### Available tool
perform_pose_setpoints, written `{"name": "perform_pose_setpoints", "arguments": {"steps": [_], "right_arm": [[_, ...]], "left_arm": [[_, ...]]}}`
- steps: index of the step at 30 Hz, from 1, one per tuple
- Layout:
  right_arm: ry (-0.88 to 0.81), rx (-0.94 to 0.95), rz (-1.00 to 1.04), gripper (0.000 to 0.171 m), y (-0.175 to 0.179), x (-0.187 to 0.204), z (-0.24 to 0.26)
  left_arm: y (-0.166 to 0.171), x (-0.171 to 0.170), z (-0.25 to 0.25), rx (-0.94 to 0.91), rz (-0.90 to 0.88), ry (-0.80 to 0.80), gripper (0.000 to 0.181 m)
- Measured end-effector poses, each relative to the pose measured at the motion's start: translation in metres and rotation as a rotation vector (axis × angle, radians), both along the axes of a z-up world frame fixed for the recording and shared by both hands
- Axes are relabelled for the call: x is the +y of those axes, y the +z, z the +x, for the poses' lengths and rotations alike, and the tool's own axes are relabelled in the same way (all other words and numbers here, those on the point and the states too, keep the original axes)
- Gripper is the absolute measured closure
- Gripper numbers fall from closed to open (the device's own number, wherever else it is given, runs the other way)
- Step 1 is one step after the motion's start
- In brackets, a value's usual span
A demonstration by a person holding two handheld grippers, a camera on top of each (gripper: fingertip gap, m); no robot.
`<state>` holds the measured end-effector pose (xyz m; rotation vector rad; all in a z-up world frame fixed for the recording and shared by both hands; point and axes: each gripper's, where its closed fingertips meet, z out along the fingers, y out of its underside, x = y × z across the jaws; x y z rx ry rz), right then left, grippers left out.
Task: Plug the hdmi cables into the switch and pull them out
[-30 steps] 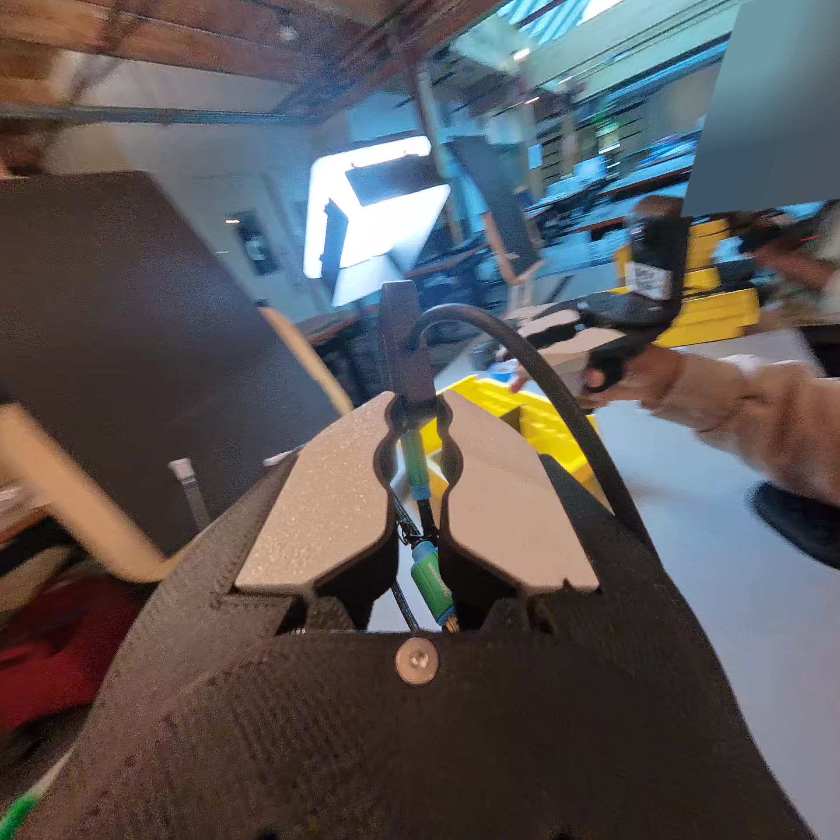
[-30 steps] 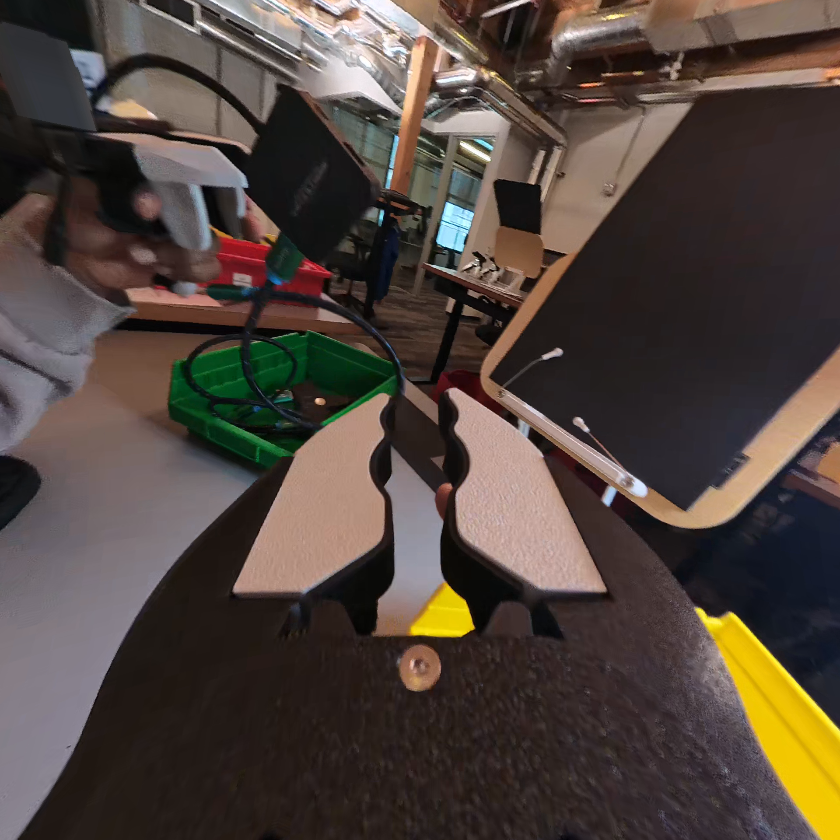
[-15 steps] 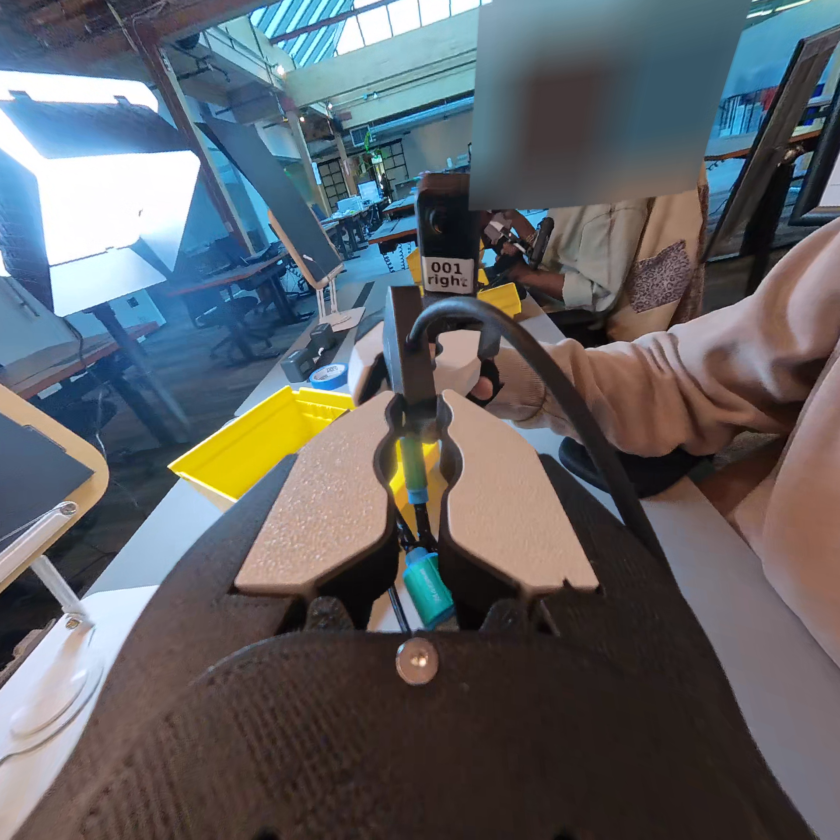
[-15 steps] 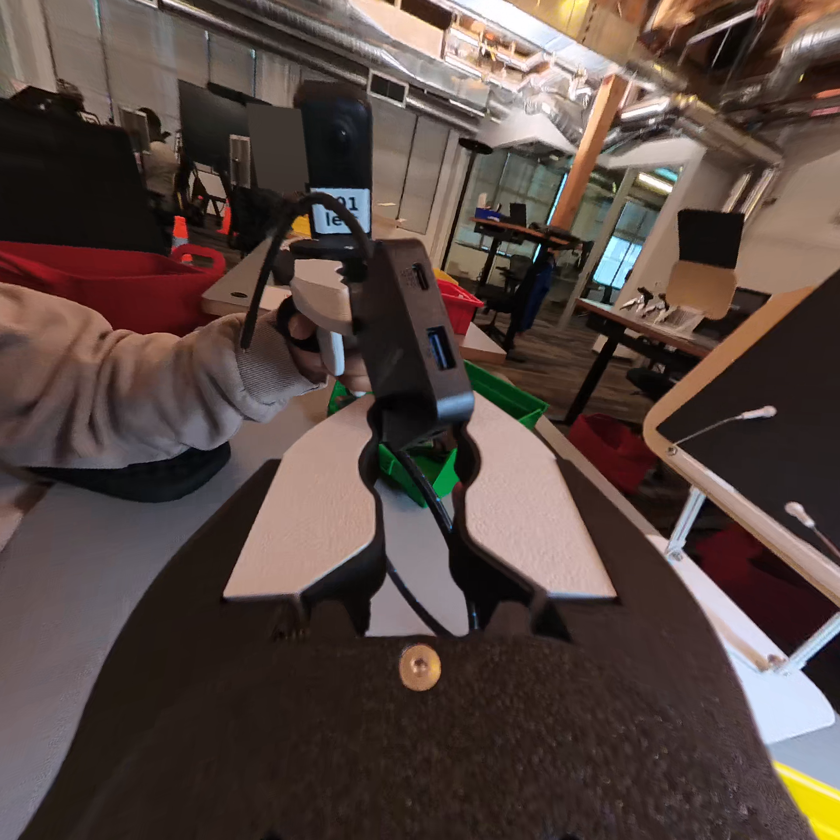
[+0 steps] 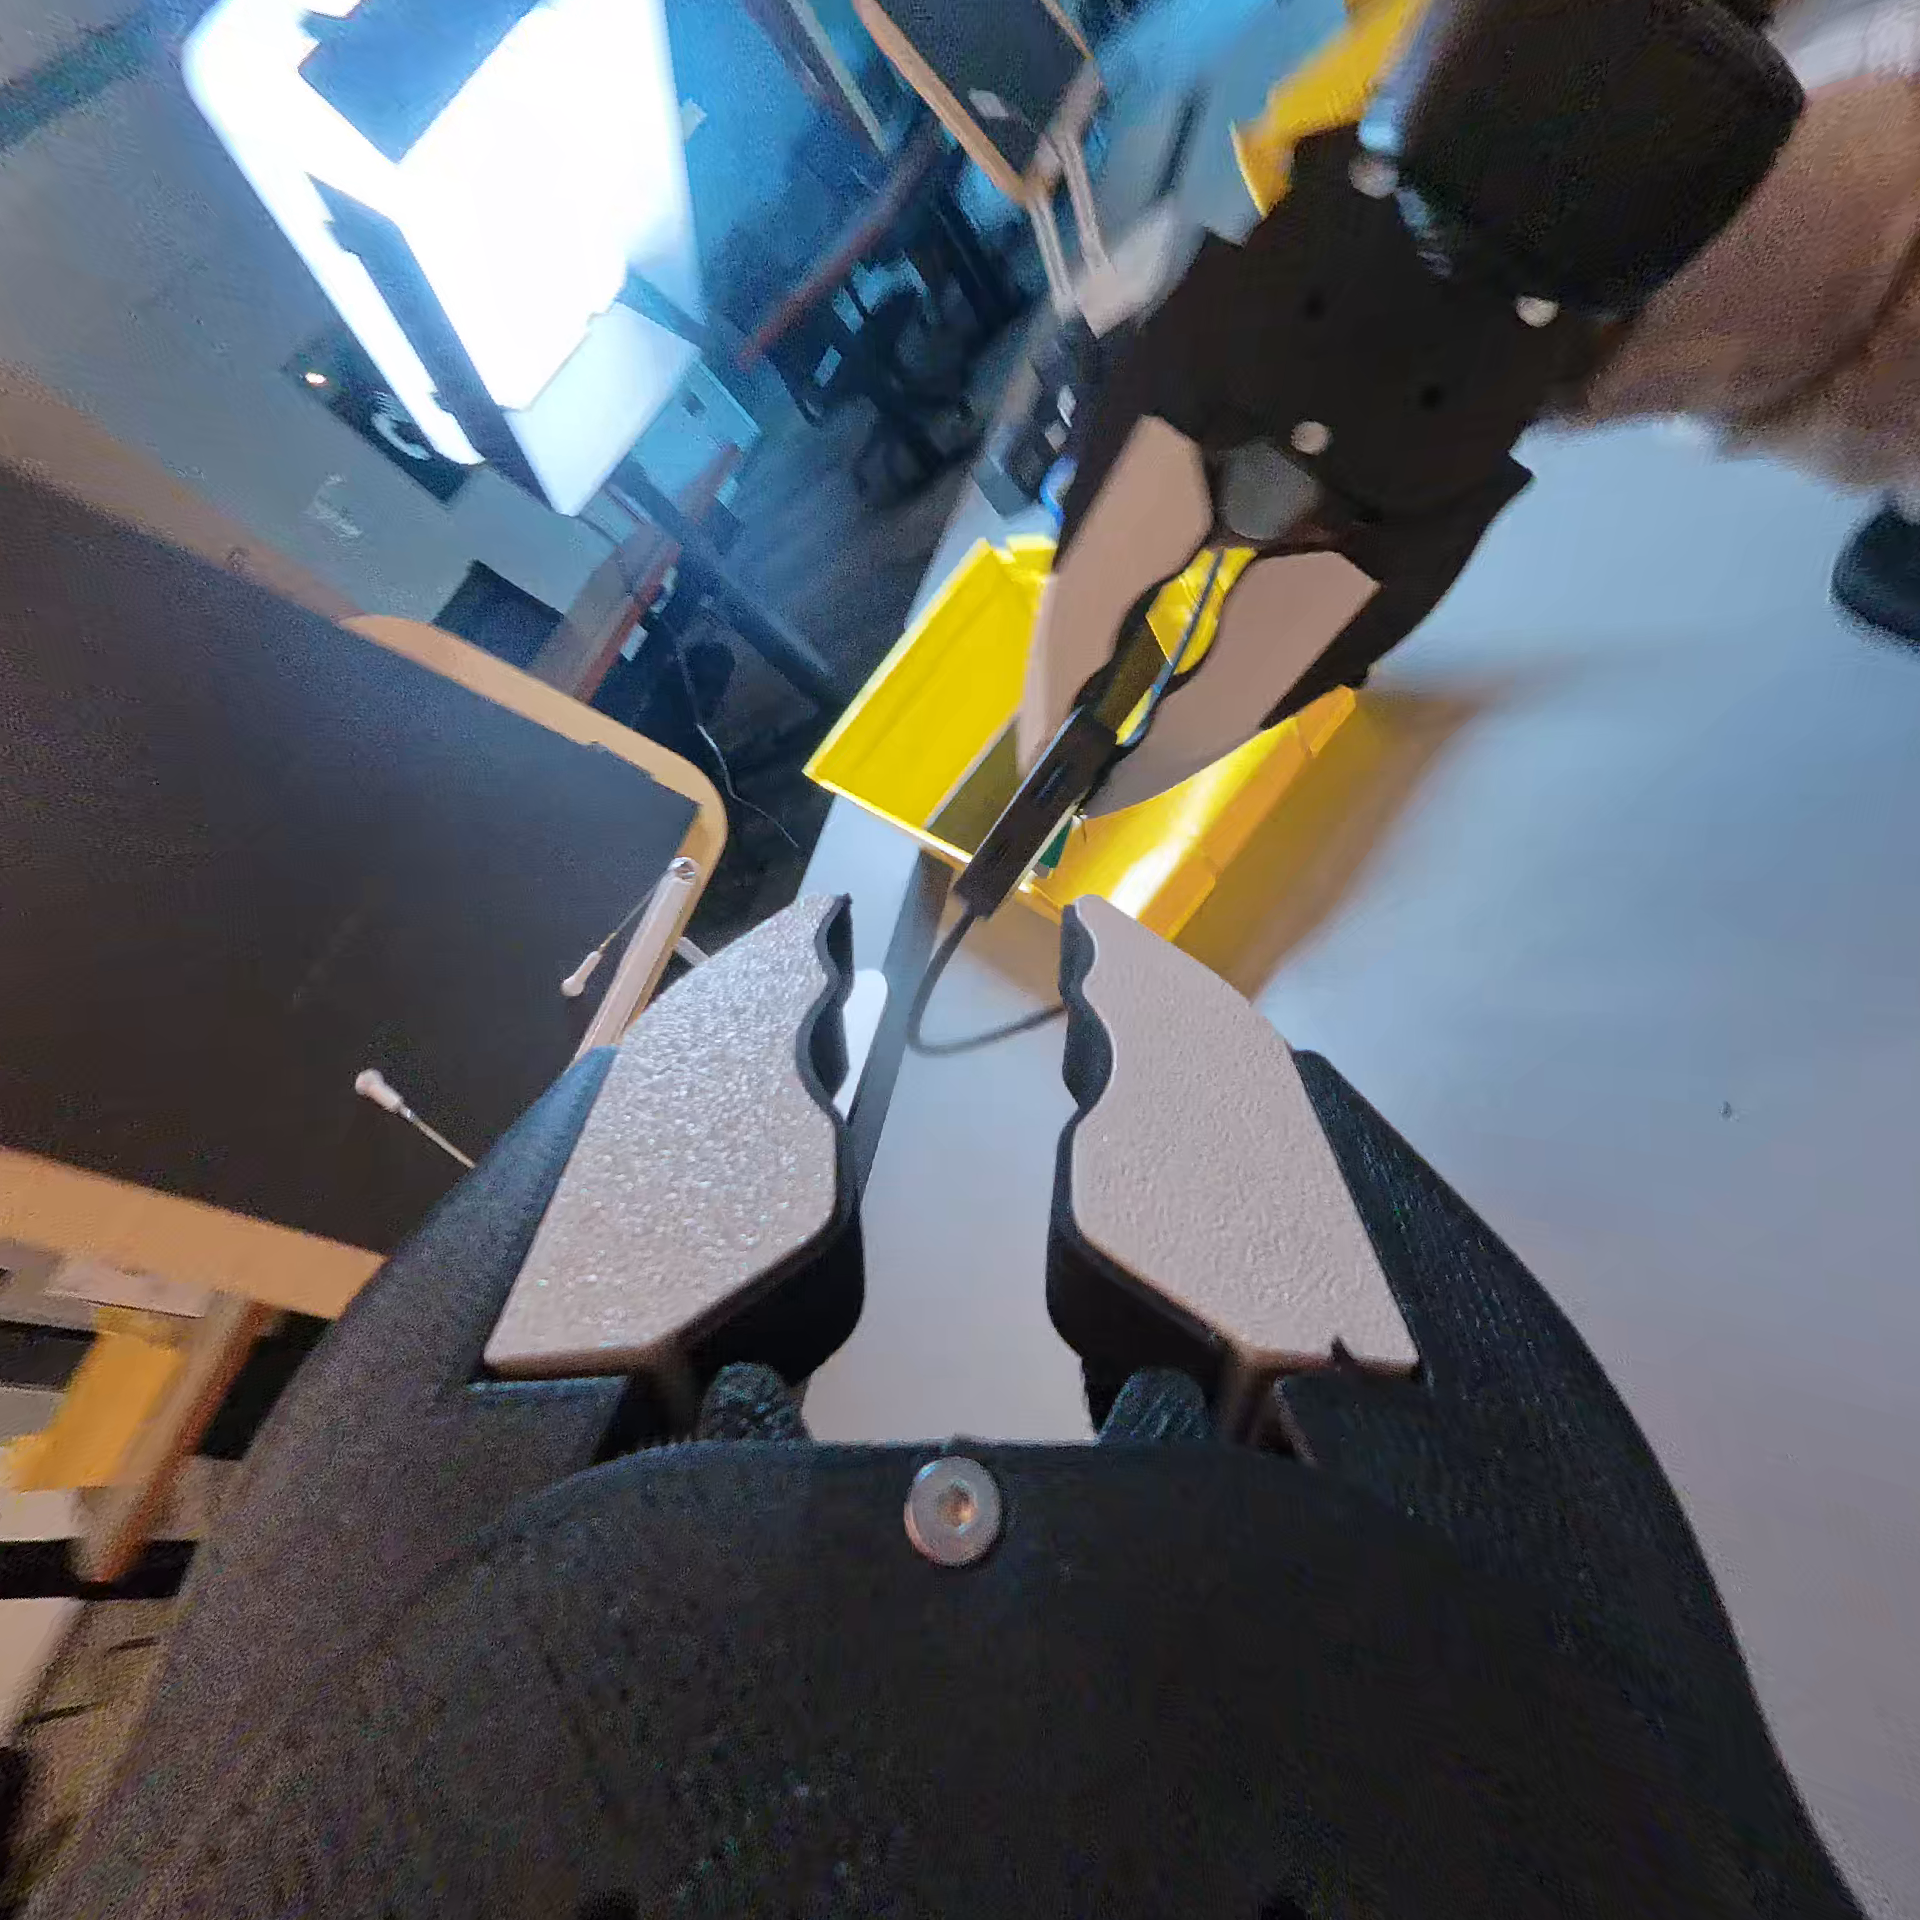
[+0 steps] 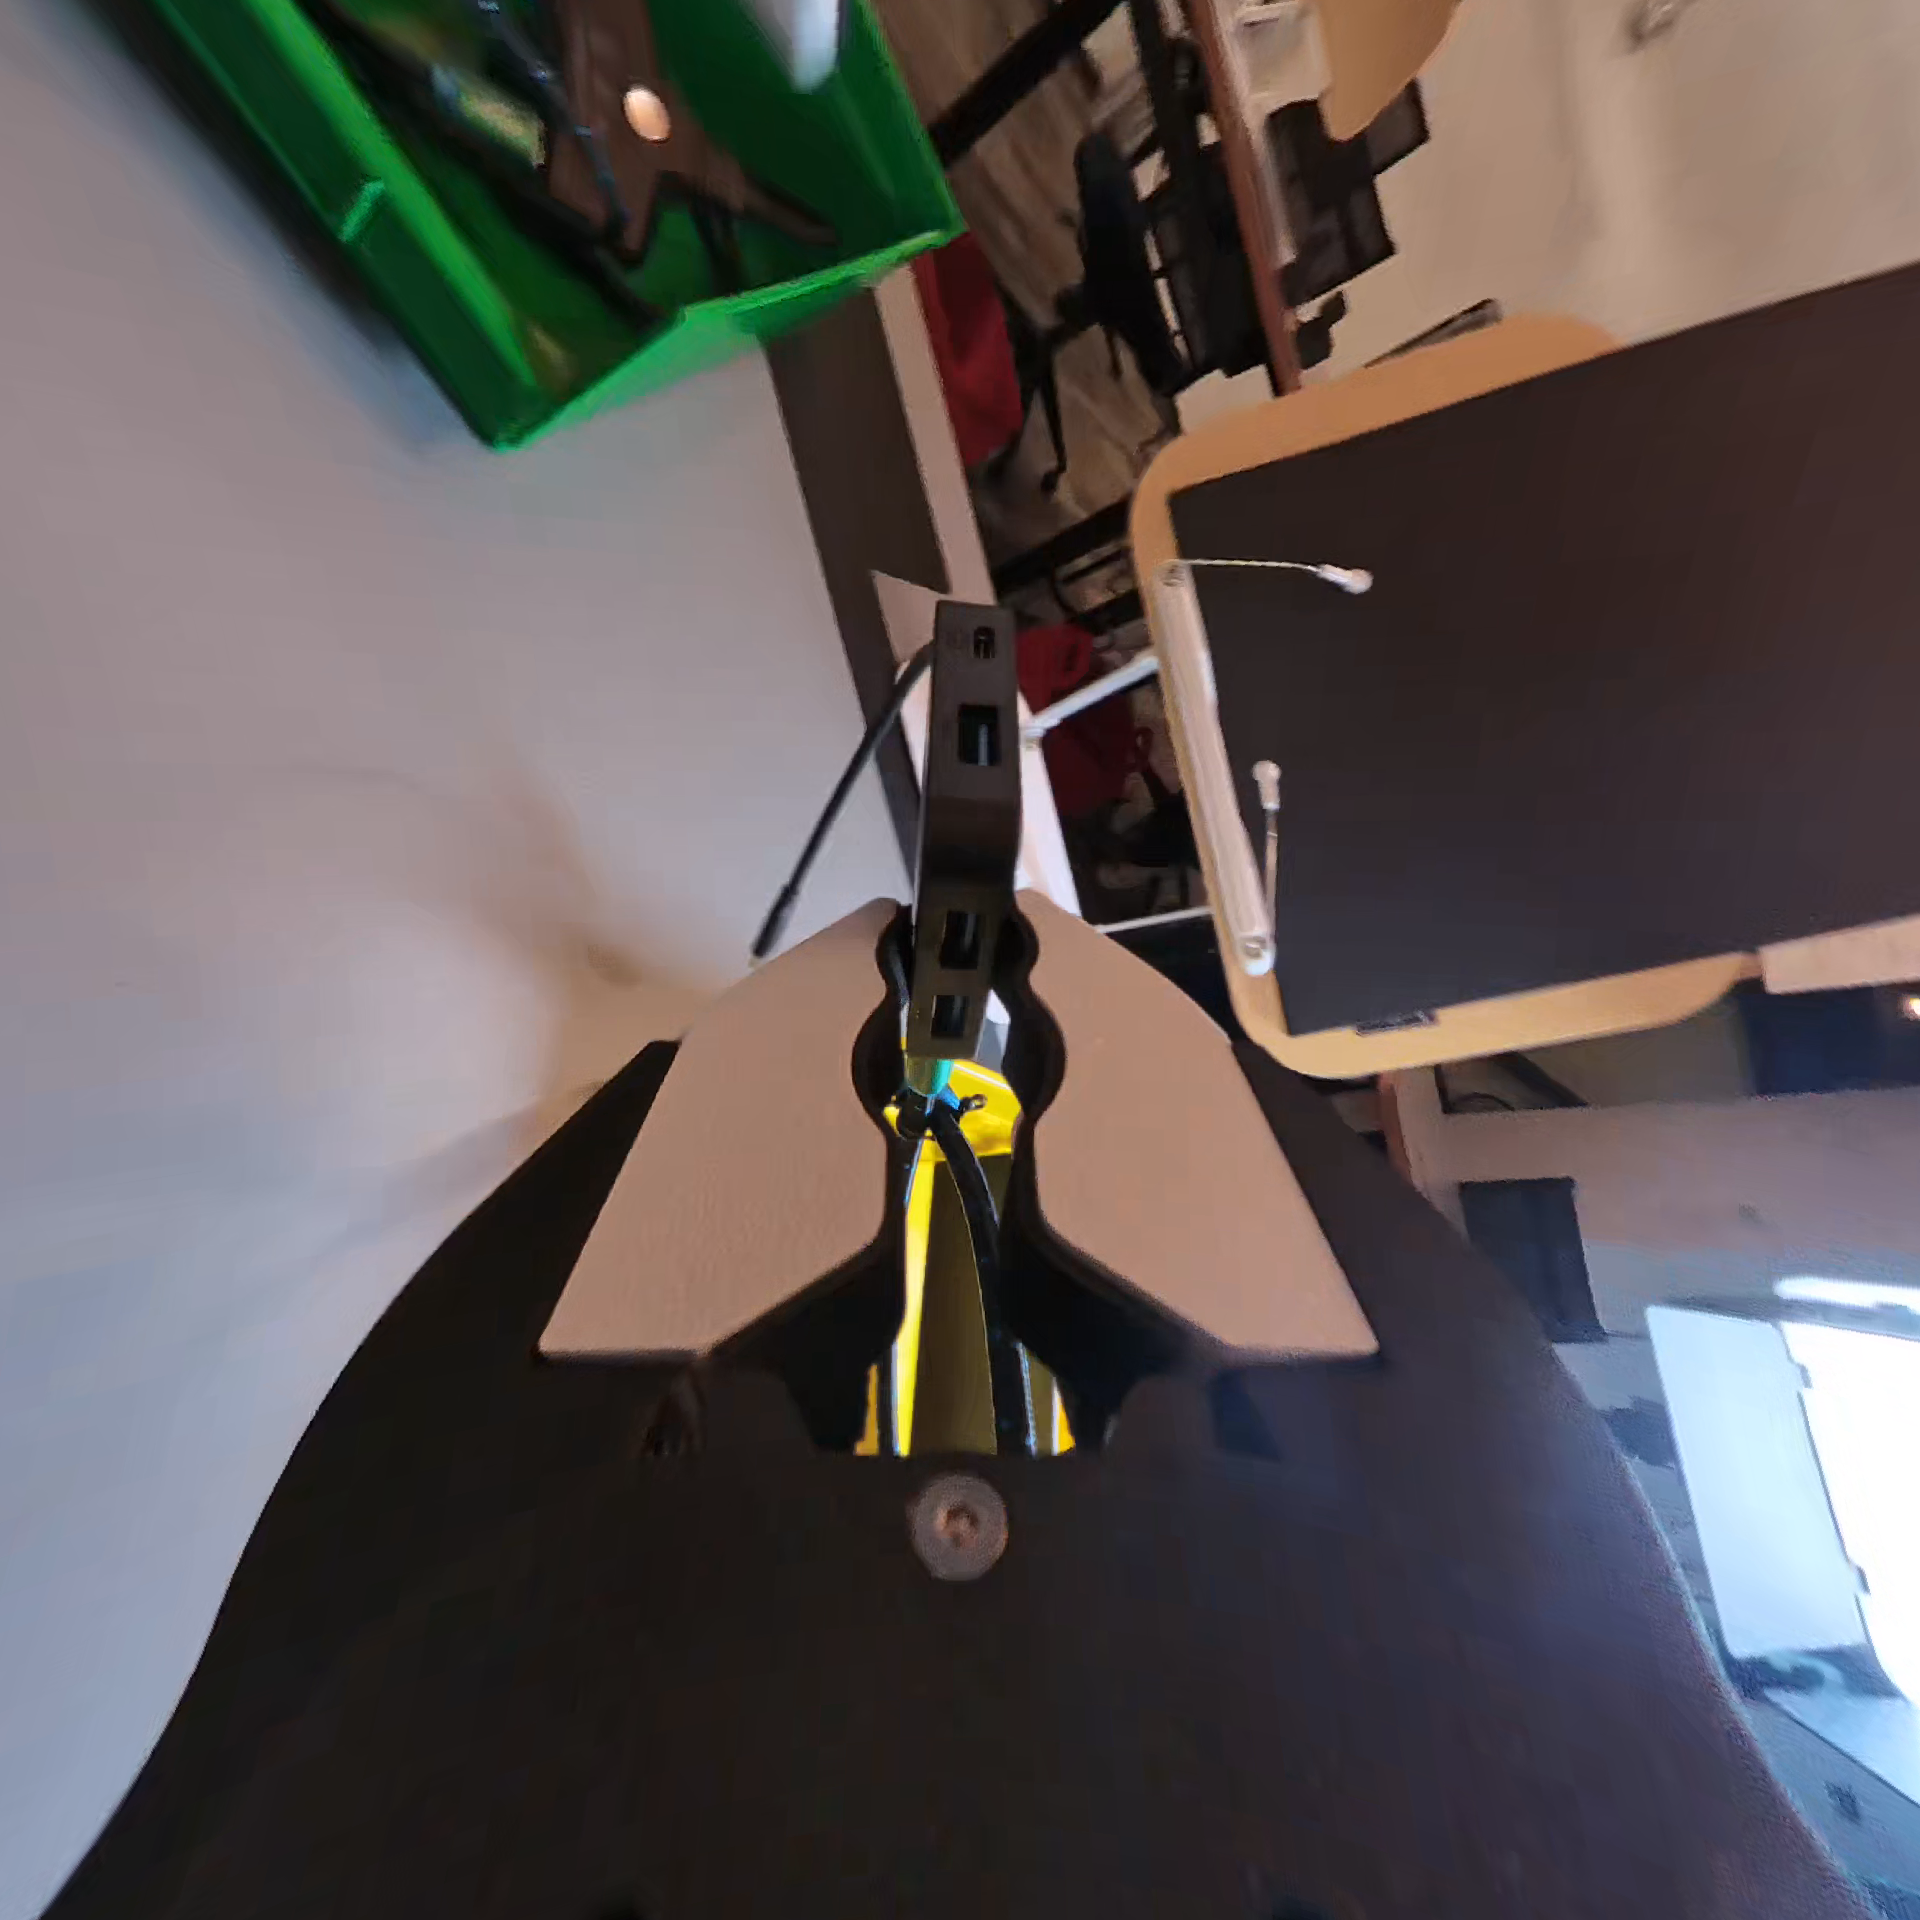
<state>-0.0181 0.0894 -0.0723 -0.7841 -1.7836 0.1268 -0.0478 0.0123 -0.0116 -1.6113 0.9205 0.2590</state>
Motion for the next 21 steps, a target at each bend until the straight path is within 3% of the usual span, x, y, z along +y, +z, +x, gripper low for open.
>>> {"name": "perform_pose_setpoints", "arguments": {"steps": [4,6,9,11,16,18,21], "right_arm": [[0.112,-0.058,-0.054,0.156,-0.015,-0.034,-0.007],[0.123,-0.103,-0.036,0.156,-0.019,-0.039,-0.003],[0.137,0.005,-0.031,0.151,0.009,-0.038,0.002],[0.164,0.201,-0.062,0.137,0.055,-0.040,0.014],[0.266,0.671,-0.289,0.134,0.163,-0.034,0.082],[0.283,0.705,-0.396,0.137,0.169,-0.022,0.094],[0.260,0.600,-0.557,0.136,0.140,0.003,0.078]], "left_arm": [[-0.064,0.031,0.014,0.385,-0.117,0.072,0.139],[-0.080,0.038,0.020,0.412,-0.126,0.024,0.164],[-0.063,0.035,0.026,0.224,-0.079,-0.063,0.167],[-0.039,0.026,0.020,0.067,-0.025,-0.112,0.167],[0.025,-0.005,-0.008,-0.356,0.165,-0.251,0.167],[0.047,-0.016,-0.015,-0.506,0.251,-0.314,0.167],[0.061,-0.023,-0.014,-0.635,0.298,-0.384,0.167]]}}
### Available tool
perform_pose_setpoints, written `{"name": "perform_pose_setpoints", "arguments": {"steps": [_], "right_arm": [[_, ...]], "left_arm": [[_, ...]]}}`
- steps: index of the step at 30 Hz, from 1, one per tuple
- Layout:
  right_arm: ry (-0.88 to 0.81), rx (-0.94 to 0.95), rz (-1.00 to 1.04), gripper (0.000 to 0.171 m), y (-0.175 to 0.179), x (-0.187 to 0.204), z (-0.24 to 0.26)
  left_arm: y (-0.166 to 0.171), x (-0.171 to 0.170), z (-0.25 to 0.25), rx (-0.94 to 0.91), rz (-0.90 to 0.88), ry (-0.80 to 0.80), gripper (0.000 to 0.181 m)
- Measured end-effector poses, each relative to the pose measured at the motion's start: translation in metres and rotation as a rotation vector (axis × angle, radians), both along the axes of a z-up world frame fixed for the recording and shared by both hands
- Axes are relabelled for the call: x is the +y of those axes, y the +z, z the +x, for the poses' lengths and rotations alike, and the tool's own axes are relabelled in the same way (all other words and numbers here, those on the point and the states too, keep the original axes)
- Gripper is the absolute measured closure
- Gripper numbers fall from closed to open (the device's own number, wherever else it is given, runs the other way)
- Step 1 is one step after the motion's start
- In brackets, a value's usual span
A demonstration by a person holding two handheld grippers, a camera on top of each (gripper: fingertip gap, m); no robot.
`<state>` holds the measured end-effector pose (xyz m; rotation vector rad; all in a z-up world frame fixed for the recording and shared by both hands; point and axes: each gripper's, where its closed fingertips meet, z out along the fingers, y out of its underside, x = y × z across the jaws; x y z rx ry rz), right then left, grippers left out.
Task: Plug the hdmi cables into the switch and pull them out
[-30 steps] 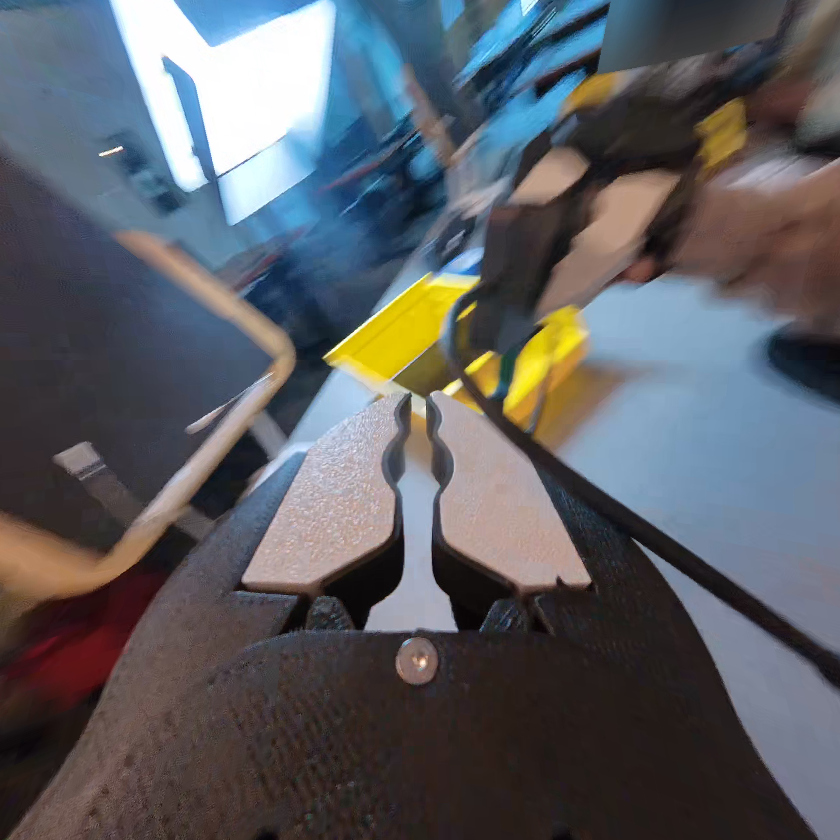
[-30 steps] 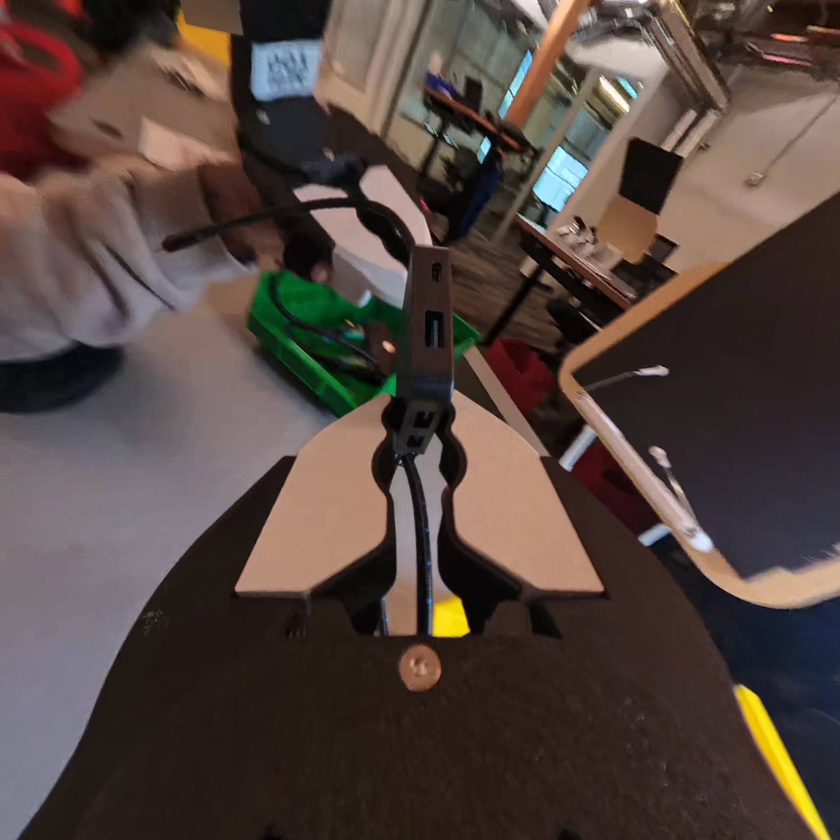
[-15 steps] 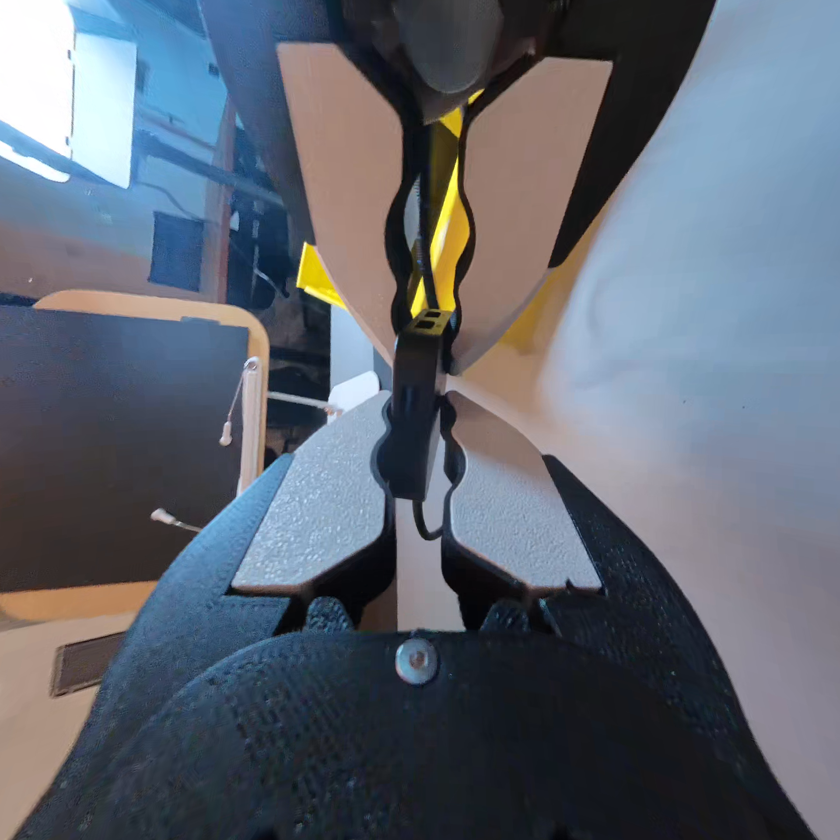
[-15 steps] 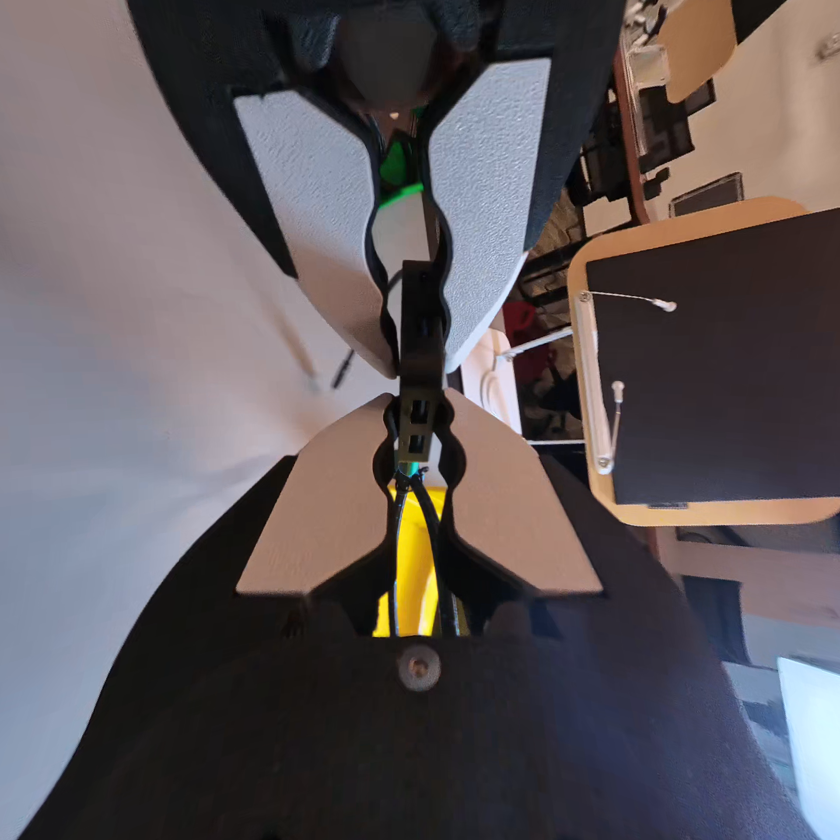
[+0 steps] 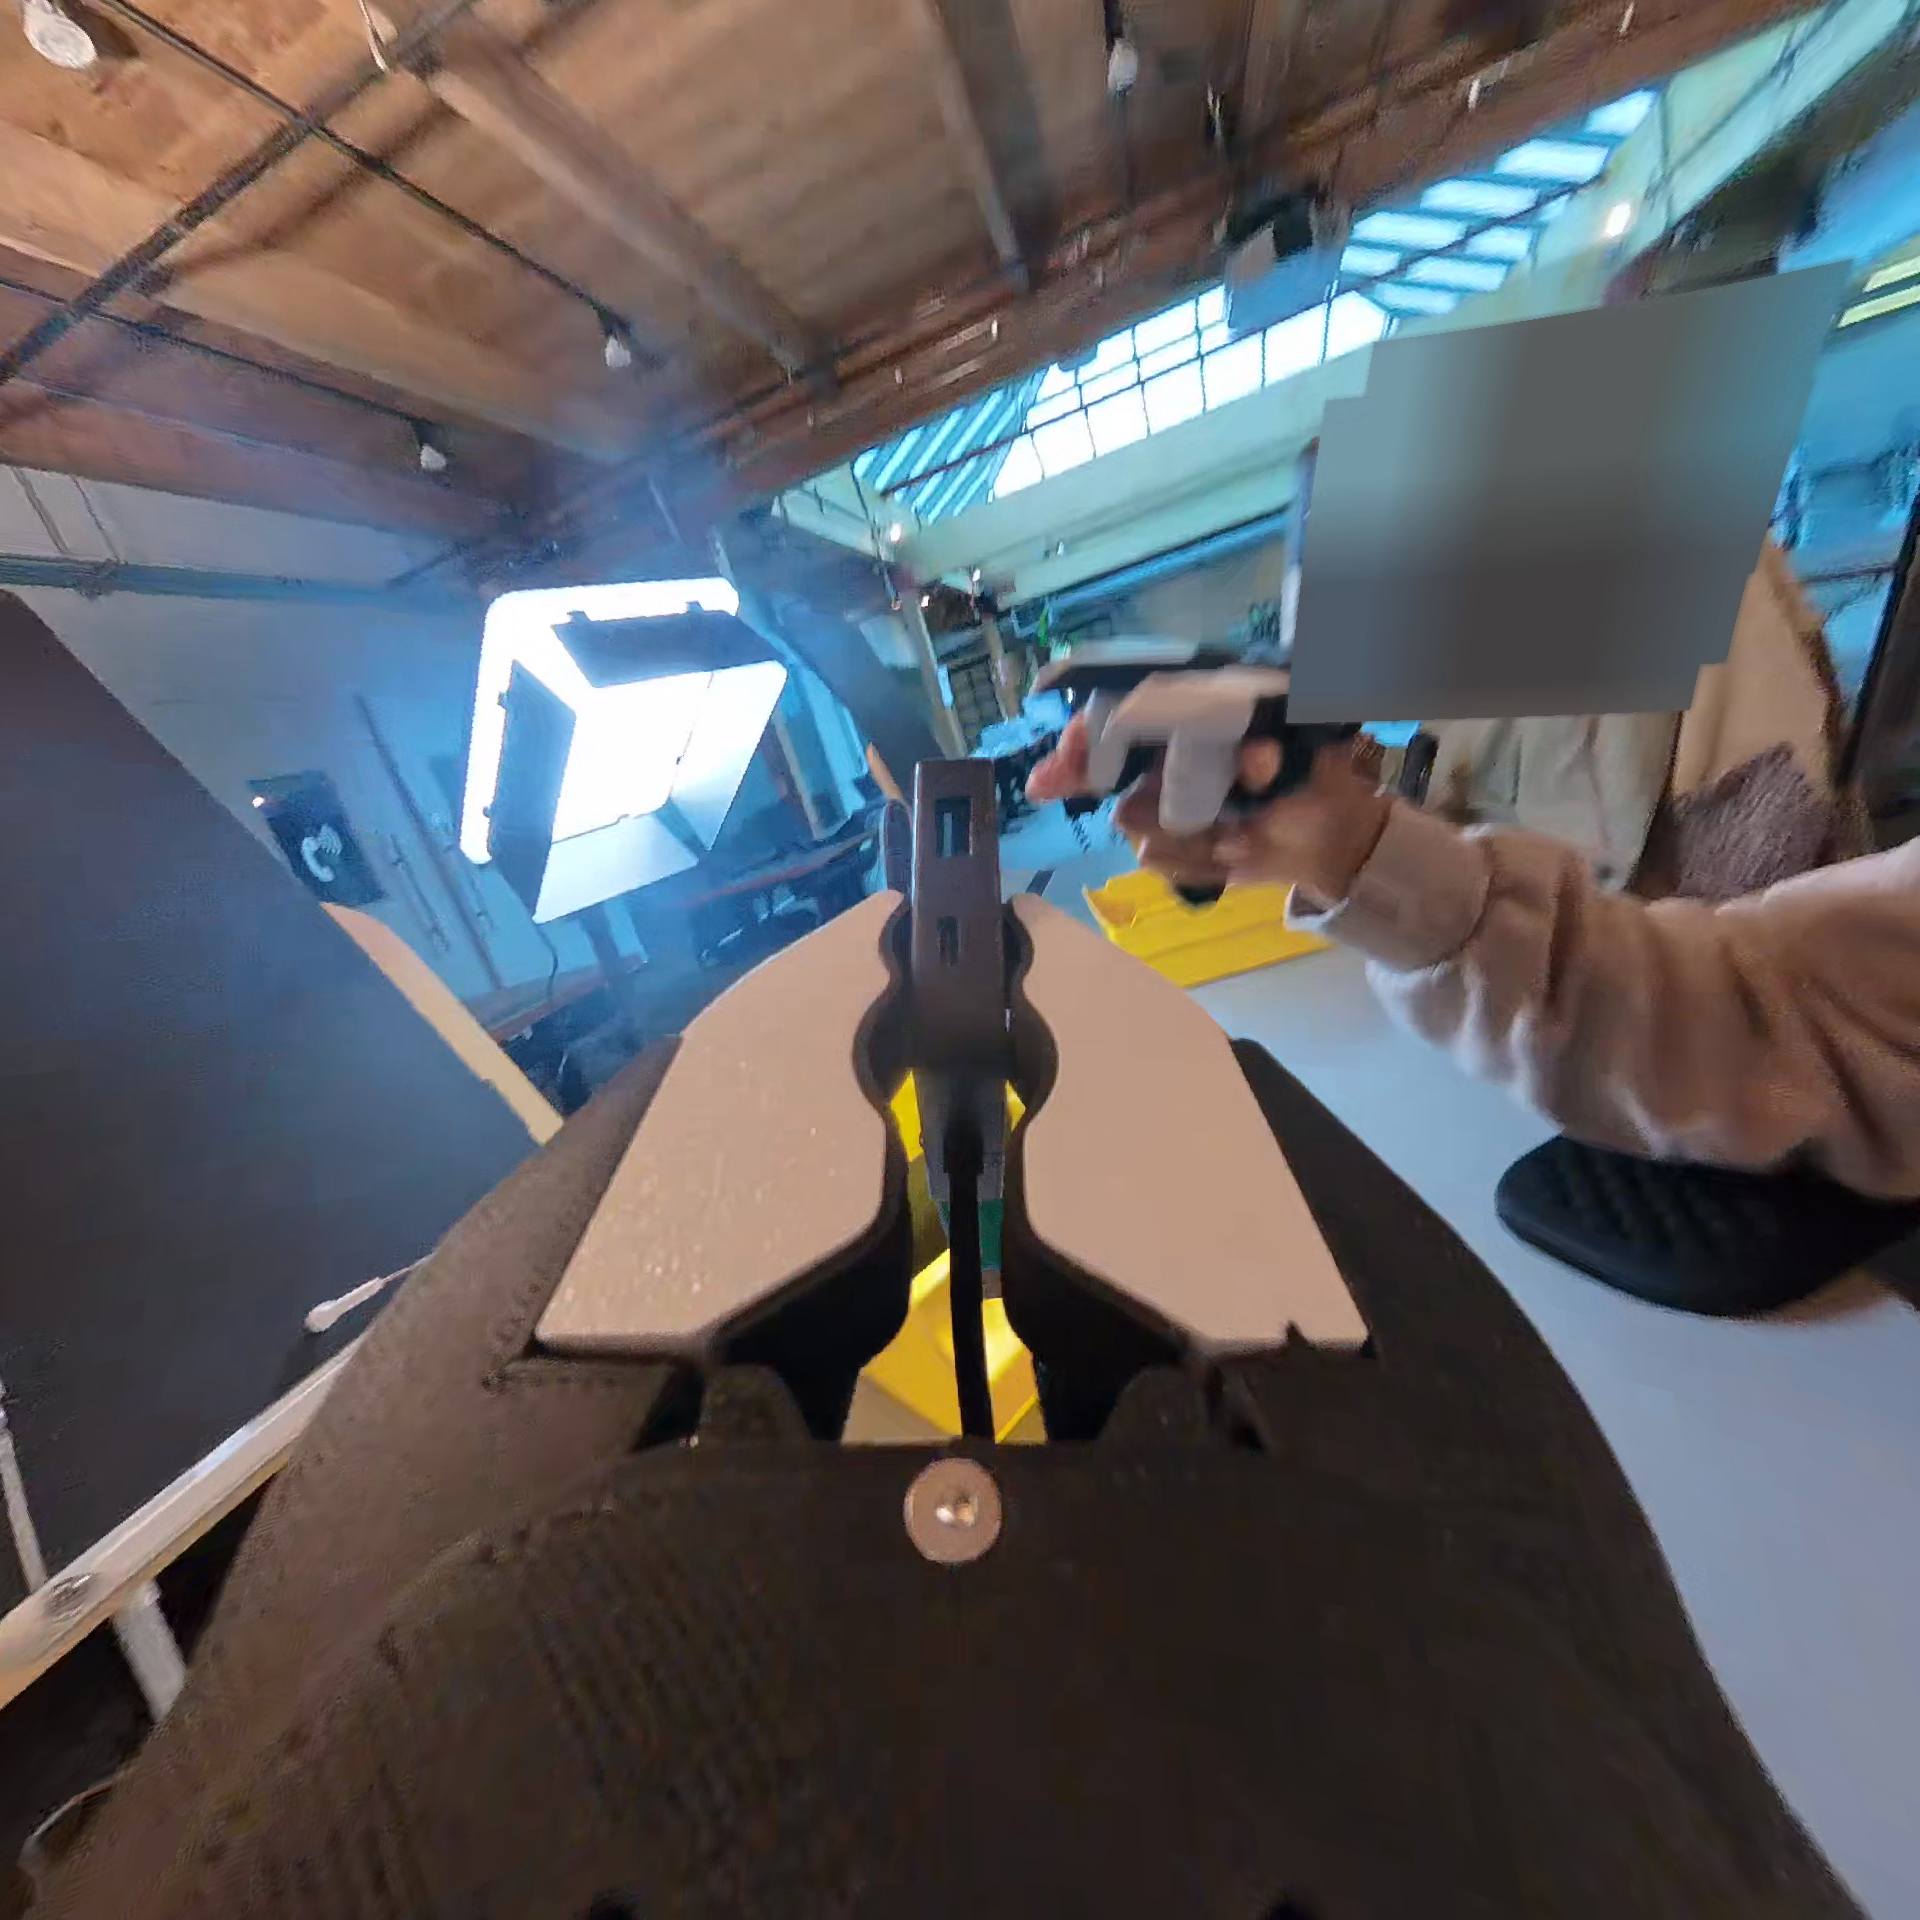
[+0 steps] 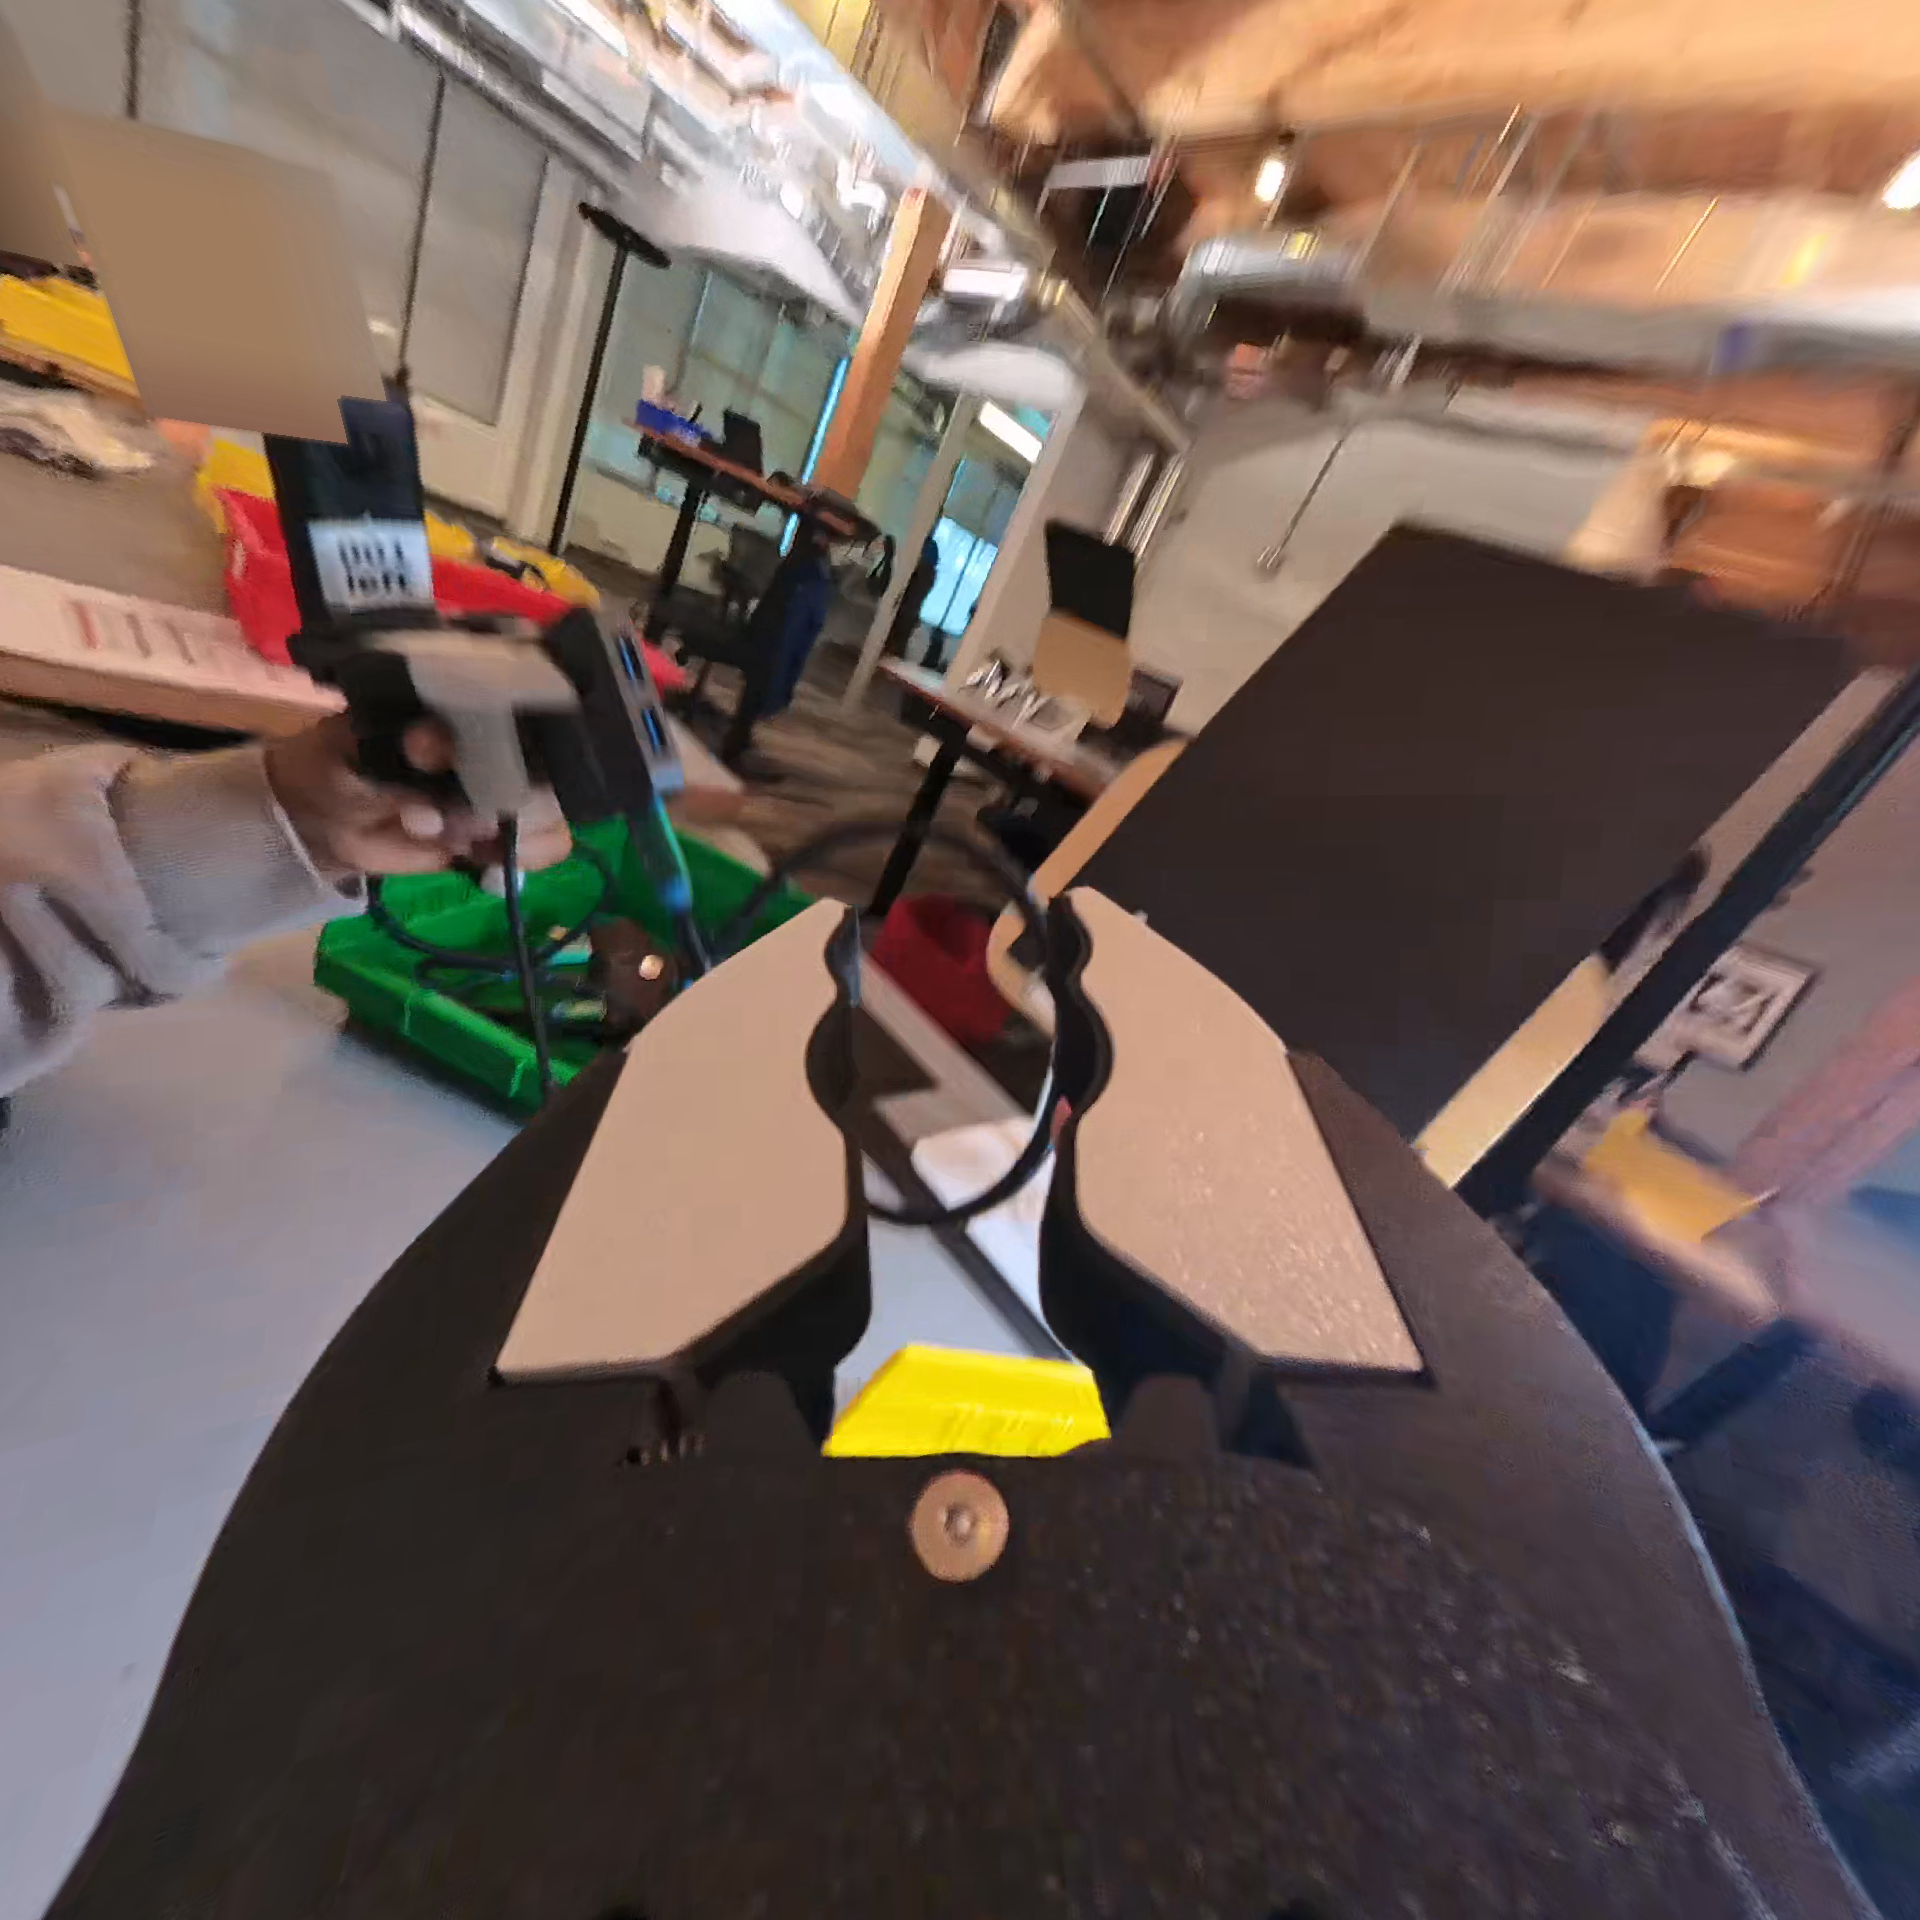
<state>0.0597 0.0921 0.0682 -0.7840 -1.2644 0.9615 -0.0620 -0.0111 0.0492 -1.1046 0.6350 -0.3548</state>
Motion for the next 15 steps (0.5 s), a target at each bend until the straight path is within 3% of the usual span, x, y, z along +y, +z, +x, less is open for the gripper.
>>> {"name": "perform_pose_setpoints", "arguments": {"steps": [2,5,7,11,15], "right_arm": [[0.020,-0.126,-0.060,0.128,-0.037,0.017,-0.023],[0.197,-0.239,-0.212,0.117,-0.082,0.012,-0.049],[0.303,-0.205,-0.300,0.123,-0.086,0.001,-0.058],[0.223,-0.196,-0.248,0.125,-0.087,0.009,-0.060],[0.297,-0.134,-0.341,0.131,-0.069,0.014,-0.042]], "left_arm": [[0.007,-0.004,0.006,-0.047,0.025,-0.043,0.167],[0.011,-0.006,0.014,-0.073,0.043,-0.076,0.167],[0.013,-0.009,0.015,-0.102,0.055,-0.110,0.167],[0.018,-0.009,-0.002,-0.167,0.080,-0.083,0.167],[0.033,-0.018,-0.025,-0.292,0.137,-0.071,0.167]]}}
